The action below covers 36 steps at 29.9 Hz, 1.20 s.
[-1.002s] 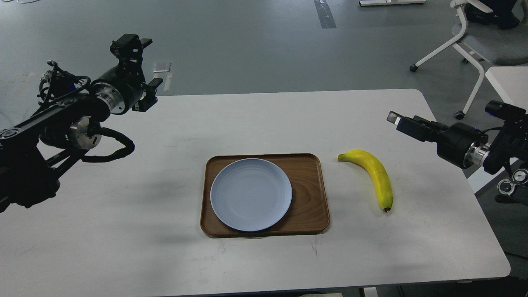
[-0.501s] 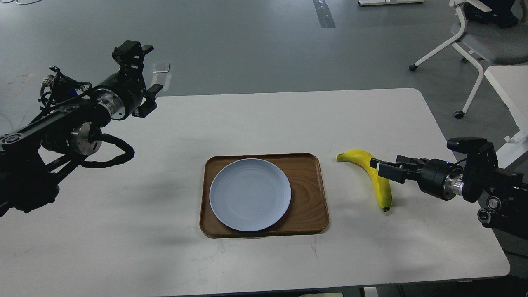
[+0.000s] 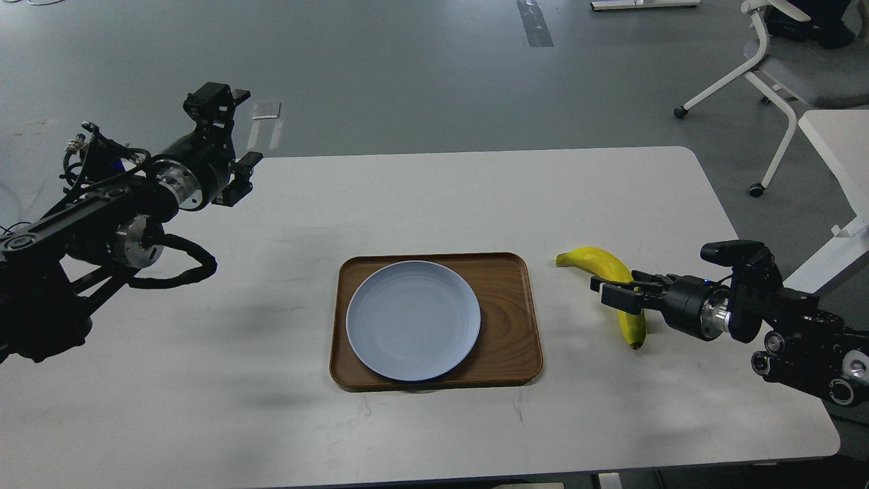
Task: Place banana on plate with both arms
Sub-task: 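Close the right gripper on the banana and lift it, then carry the banana over the plate and lower it onto the plate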
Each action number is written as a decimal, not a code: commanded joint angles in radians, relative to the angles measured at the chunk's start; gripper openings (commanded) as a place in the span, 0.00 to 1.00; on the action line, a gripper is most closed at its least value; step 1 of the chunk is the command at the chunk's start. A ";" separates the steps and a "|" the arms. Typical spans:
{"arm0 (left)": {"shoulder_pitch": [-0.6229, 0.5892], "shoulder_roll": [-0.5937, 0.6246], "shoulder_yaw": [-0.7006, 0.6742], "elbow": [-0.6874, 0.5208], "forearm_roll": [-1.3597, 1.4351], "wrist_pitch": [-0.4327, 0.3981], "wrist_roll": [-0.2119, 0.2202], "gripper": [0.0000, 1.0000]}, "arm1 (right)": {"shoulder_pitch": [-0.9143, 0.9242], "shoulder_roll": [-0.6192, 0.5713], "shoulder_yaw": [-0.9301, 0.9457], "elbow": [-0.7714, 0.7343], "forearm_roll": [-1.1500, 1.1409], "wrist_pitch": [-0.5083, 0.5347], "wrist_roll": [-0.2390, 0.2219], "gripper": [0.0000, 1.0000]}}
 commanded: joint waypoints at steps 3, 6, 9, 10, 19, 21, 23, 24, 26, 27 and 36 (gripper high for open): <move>0.008 0.000 0.004 0.000 0.001 0.000 0.000 0.98 | 0.003 0.003 -0.027 -0.019 0.000 -0.009 -0.027 0.09; 0.010 0.000 0.006 0.000 0.007 0.000 0.000 0.98 | 0.003 0.005 -0.027 -0.019 0.000 -0.012 -0.032 0.00; 0.014 0.000 0.006 0.000 0.028 0.000 0.000 0.98 | 0.012 0.005 -0.019 -0.013 0.004 -0.030 -0.034 0.00; 0.025 0.000 0.006 0.000 0.039 0.000 -0.002 0.98 | 0.013 0.005 -0.019 -0.010 0.004 -0.050 -0.034 0.00; 0.030 0.011 0.004 -0.001 0.051 -0.004 0.001 0.98 | 0.168 -0.005 -0.019 0.137 -0.005 -0.132 -0.021 0.00; 0.030 0.017 0.004 -0.003 0.050 -0.008 0.004 0.98 | 0.219 0.003 -0.027 0.189 -0.015 -0.132 -0.021 0.00; 0.030 0.019 0.004 -0.004 0.050 -0.011 0.006 0.98 | 0.255 0.024 -0.037 0.215 -0.061 -0.129 -0.023 0.00; 0.030 0.023 0.004 -0.006 0.050 -0.011 0.004 0.98 | 0.275 0.073 -0.057 0.216 -0.101 -0.127 -0.023 0.00; 0.031 0.025 0.004 -0.006 0.050 -0.009 0.004 0.98 | 0.297 0.142 -0.103 0.205 -0.118 -0.127 -0.023 0.00; 0.031 0.026 0.004 -0.004 0.050 -0.009 0.004 0.98 | 0.305 0.161 -0.122 0.202 -0.118 -0.127 -0.021 0.00; 0.036 0.057 -0.001 -0.007 0.048 -0.009 -0.006 0.98 | 0.328 0.409 -0.221 0.035 -0.117 -0.118 -0.023 0.00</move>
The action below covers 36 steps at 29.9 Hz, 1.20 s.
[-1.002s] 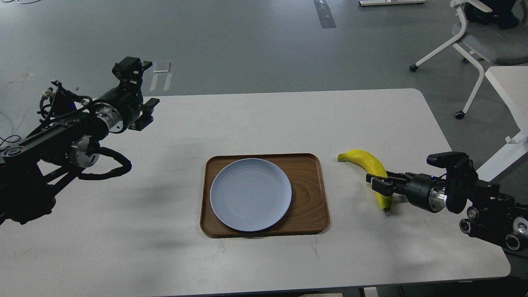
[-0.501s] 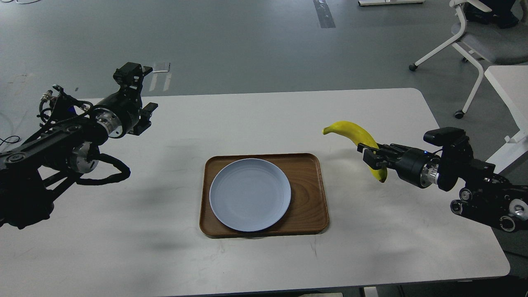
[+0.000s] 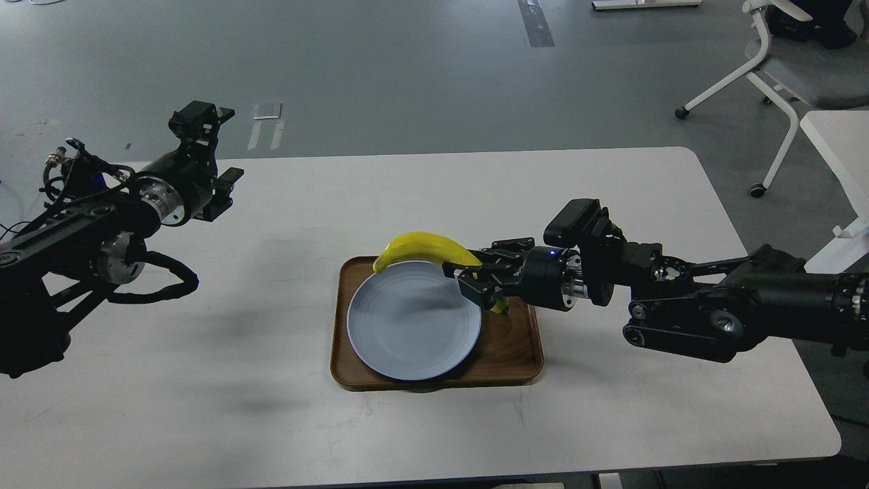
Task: Place banana on plate with both arms
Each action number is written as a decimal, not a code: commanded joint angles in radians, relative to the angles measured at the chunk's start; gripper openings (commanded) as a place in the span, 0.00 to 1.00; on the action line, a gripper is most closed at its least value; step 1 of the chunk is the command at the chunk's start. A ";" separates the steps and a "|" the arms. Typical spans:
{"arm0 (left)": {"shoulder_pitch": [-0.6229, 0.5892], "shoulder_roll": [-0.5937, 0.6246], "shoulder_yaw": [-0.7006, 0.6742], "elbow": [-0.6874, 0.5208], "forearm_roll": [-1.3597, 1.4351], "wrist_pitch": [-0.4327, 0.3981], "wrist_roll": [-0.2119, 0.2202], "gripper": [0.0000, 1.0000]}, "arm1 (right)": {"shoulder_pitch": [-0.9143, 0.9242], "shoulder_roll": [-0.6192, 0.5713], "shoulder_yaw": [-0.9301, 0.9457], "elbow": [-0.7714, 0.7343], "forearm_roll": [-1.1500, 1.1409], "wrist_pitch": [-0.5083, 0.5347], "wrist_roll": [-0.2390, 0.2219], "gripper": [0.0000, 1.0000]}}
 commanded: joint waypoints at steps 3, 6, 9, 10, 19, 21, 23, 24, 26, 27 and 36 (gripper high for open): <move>0.002 0.021 0.002 -0.001 0.000 -0.001 -0.002 0.98 | 0.009 0.109 -0.061 -0.070 0.002 0.020 0.000 0.00; 0.002 0.035 0.002 -0.001 0.000 -0.001 -0.002 0.98 | 0.000 0.142 -0.098 -0.098 0.002 0.020 0.000 0.00; 0.002 0.048 0.002 -0.003 0.001 -0.001 -0.002 0.98 | -0.011 0.147 -0.105 -0.115 0.004 0.020 0.000 0.00; 0.002 0.053 0.002 -0.003 0.002 -0.001 -0.002 0.98 | -0.014 0.147 -0.105 -0.118 0.004 0.020 0.000 0.00; 0.002 0.079 0.002 -0.003 0.002 -0.029 -0.003 0.98 | -0.008 0.193 -0.101 -0.156 0.019 0.018 -0.003 0.20; 0.002 0.090 0.002 -0.003 0.002 -0.031 -0.003 0.98 | -0.012 0.196 -0.099 -0.158 0.019 0.012 -0.006 0.61; 0.002 0.096 0.002 -0.003 0.002 -0.031 -0.003 0.98 | -0.015 0.204 -0.093 -0.161 0.019 0.009 -0.008 0.91; 0.002 0.098 0.002 -0.003 0.002 -0.031 -0.003 0.98 | -0.015 0.207 -0.092 -0.164 0.021 0.007 -0.008 0.95; 0.002 0.102 0.002 -0.003 0.002 -0.031 -0.003 0.98 | -0.017 0.207 -0.092 -0.174 0.021 0.007 -0.008 0.96; 0.002 0.104 0.003 -0.003 0.002 -0.031 -0.003 0.98 | -0.020 0.207 -0.092 -0.174 0.022 0.007 -0.008 0.97; 0.003 0.102 -0.006 -0.006 0.002 -0.032 -0.005 0.98 | 0.024 0.161 0.014 -0.211 0.227 0.003 -0.008 1.00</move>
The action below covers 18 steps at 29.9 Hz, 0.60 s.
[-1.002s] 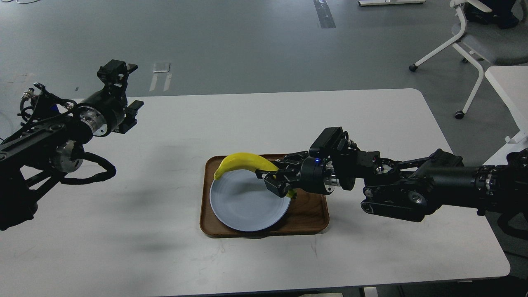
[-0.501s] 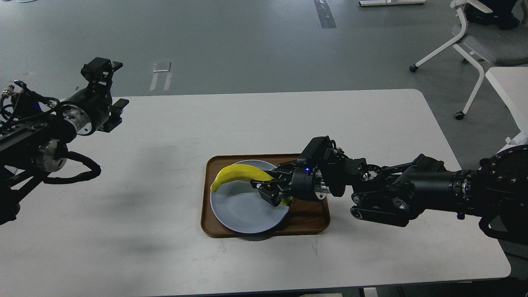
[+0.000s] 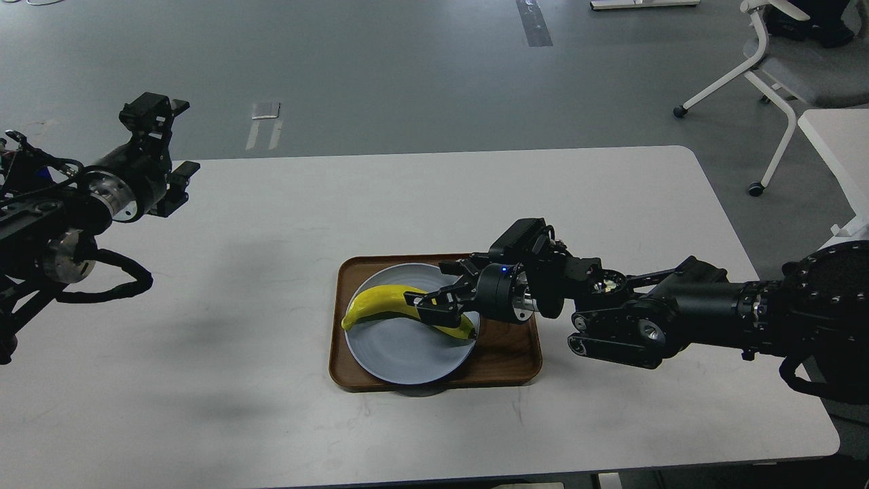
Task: Place banana on plate with both arms
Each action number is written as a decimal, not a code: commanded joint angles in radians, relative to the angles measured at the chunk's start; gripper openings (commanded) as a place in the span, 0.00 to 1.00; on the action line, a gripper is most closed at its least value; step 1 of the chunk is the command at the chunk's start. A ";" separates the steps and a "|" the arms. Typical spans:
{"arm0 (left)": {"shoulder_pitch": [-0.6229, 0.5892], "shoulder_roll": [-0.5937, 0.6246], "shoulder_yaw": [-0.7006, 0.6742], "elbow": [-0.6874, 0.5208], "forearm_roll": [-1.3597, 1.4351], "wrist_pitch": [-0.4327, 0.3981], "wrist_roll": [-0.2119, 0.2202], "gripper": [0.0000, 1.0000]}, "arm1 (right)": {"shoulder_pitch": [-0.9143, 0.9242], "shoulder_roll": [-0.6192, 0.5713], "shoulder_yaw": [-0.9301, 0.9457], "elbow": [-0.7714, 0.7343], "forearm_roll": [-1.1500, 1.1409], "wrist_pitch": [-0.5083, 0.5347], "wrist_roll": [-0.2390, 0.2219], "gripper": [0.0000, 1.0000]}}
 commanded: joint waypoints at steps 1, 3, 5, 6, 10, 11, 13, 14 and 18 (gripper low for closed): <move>0.000 -0.001 -0.012 -0.003 -0.001 -0.003 -0.003 0.98 | 0.038 -0.051 0.127 -0.037 0.109 -0.003 0.000 1.00; -0.004 -0.003 -0.018 -0.002 -0.003 -0.024 -0.007 0.98 | 0.040 -0.091 0.257 -0.062 0.187 -0.003 0.000 1.00; -0.015 -0.007 -0.029 -0.003 -0.015 -0.056 -0.015 0.98 | 0.035 -0.108 0.401 -0.092 0.283 -0.002 0.000 1.00; -0.020 -0.012 -0.046 -0.003 -0.018 -0.073 -0.021 0.98 | 0.032 -0.108 0.485 -0.115 0.348 0.003 0.000 1.00; -0.020 -0.033 -0.104 -0.003 -0.018 -0.090 -0.024 0.98 | 0.031 -0.109 0.628 -0.163 0.489 0.011 -0.002 1.00; -0.020 -0.049 -0.130 -0.003 -0.018 -0.090 -0.027 0.98 | 0.031 -0.117 0.667 -0.163 0.556 0.012 -0.002 1.00; -0.012 -0.061 -0.188 -0.012 -0.020 -0.092 -0.030 0.98 | 0.028 -0.138 0.724 -0.153 0.691 0.027 -0.003 1.00; -0.002 -0.066 -0.226 -0.030 -0.023 -0.097 -0.035 0.98 | 0.020 -0.151 0.756 -0.148 0.783 0.043 -0.005 1.00; 0.043 -0.073 -0.268 -0.054 -0.098 -0.110 -0.035 0.98 | 0.009 -0.163 0.797 -0.140 0.926 0.086 -0.005 1.00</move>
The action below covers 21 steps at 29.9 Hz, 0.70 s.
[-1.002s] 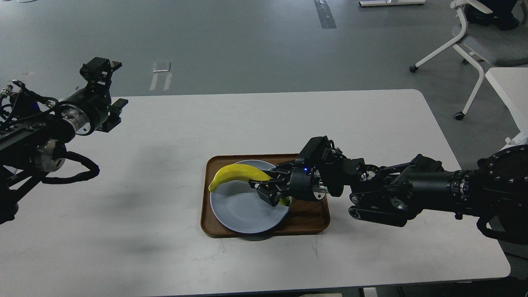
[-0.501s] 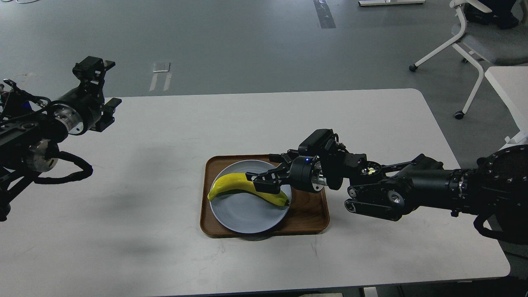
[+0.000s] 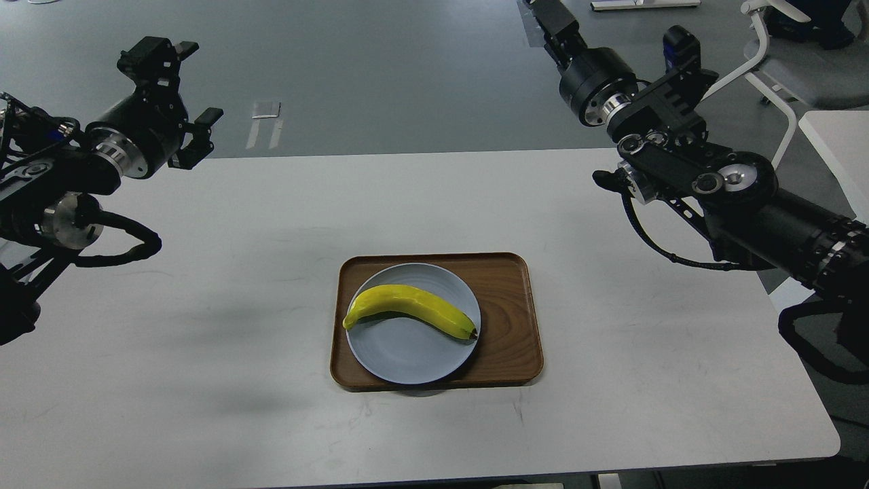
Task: Place banana on plate with both arms
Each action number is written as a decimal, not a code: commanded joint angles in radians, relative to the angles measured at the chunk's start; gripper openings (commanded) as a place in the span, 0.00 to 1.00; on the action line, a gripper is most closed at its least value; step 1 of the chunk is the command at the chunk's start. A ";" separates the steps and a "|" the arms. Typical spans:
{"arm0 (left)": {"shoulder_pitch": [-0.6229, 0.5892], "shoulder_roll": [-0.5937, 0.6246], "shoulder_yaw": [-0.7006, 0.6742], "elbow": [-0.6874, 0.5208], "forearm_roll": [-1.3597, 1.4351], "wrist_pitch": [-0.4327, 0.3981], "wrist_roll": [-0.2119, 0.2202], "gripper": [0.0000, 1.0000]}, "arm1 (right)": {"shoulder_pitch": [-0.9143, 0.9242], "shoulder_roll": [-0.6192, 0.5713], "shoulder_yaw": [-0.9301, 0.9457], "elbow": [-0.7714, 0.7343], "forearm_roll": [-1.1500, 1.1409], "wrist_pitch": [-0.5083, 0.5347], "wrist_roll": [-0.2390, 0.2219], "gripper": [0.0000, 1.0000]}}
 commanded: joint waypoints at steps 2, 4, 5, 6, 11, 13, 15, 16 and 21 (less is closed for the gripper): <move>0.048 -0.015 -0.041 -0.017 -0.121 -0.016 -0.002 0.98 | -0.017 -0.057 0.075 0.047 0.149 0.080 -0.003 1.00; 0.059 -0.017 -0.041 -0.016 -0.138 -0.016 -0.002 0.98 | -0.034 -0.078 0.100 0.068 0.174 0.124 -0.012 1.00; 0.076 -0.017 -0.046 -0.017 -0.143 -0.019 -0.002 0.98 | -0.050 -0.088 0.128 0.086 0.203 0.171 -0.026 1.00; 0.081 -0.018 -0.050 -0.017 -0.143 -0.026 -0.002 0.98 | -0.058 -0.088 0.138 0.088 0.218 0.193 -0.034 1.00; 0.117 -0.027 -0.081 -0.017 -0.143 -0.090 -0.024 0.98 | -0.075 -0.088 0.165 0.085 0.261 0.221 -0.074 1.00; 0.117 -0.044 -0.081 -0.005 -0.138 -0.093 -0.053 0.98 | -0.074 -0.092 0.159 0.074 0.261 0.258 -0.084 1.00; 0.117 -0.050 -0.081 -0.003 -0.138 -0.095 -0.059 0.98 | -0.075 -0.094 0.163 0.074 0.261 0.299 -0.100 1.00; 0.117 -0.050 -0.081 -0.003 -0.140 -0.096 -0.059 0.98 | -0.075 -0.094 0.165 0.074 0.261 0.305 -0.101 1.00; 0.117 -0.052 -0.066 -0.005 -0.141 -0.111 -0.007 0.98 | -0.078 -0.094 0.166 0.054 0.263 0.342 -0.131 1.00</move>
